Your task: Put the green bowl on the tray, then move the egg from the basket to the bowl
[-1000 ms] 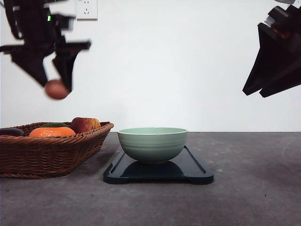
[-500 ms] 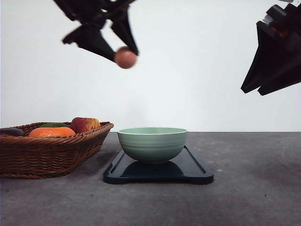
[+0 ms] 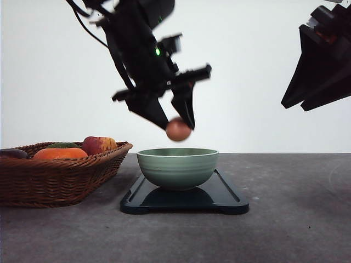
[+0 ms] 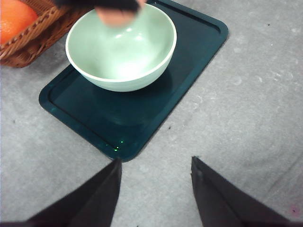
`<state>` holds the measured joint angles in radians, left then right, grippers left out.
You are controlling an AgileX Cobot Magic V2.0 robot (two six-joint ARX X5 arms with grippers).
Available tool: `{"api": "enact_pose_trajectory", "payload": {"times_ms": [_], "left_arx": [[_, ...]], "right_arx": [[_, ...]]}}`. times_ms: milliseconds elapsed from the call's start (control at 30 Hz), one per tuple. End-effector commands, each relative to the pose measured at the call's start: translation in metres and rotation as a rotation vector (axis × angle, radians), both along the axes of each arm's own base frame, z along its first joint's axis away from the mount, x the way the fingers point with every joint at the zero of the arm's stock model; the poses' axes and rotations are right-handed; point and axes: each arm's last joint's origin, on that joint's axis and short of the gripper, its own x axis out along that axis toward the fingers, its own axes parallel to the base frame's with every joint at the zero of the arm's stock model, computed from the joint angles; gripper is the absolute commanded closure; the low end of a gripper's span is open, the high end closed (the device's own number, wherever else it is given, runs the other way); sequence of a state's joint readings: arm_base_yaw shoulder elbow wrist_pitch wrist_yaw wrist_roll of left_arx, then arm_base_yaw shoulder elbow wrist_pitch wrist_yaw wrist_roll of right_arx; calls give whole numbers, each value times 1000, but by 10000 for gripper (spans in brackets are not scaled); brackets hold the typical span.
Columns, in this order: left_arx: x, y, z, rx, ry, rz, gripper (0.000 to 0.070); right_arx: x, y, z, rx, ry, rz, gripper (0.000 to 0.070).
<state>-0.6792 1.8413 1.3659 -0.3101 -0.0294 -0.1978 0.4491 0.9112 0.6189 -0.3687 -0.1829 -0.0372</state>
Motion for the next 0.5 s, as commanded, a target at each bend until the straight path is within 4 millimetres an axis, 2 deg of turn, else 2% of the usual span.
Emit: {"api": "enact_pose_trajectory", "payload": {"times_ms": [0, 200, 467], "left_arx": [[3, -10, -6, 13, -11, -17, 512], [6, -16, -27, 63, 11, -3, 512], [10, -19, -40, 79, 14, 6, 512]], "right_arx": [[1, 2, 0, 4, -1, 3, 413], [1, 2, 0, 4, 0, 3, 413], [1, 2, 0, 3, 0, 3, 413]]}}
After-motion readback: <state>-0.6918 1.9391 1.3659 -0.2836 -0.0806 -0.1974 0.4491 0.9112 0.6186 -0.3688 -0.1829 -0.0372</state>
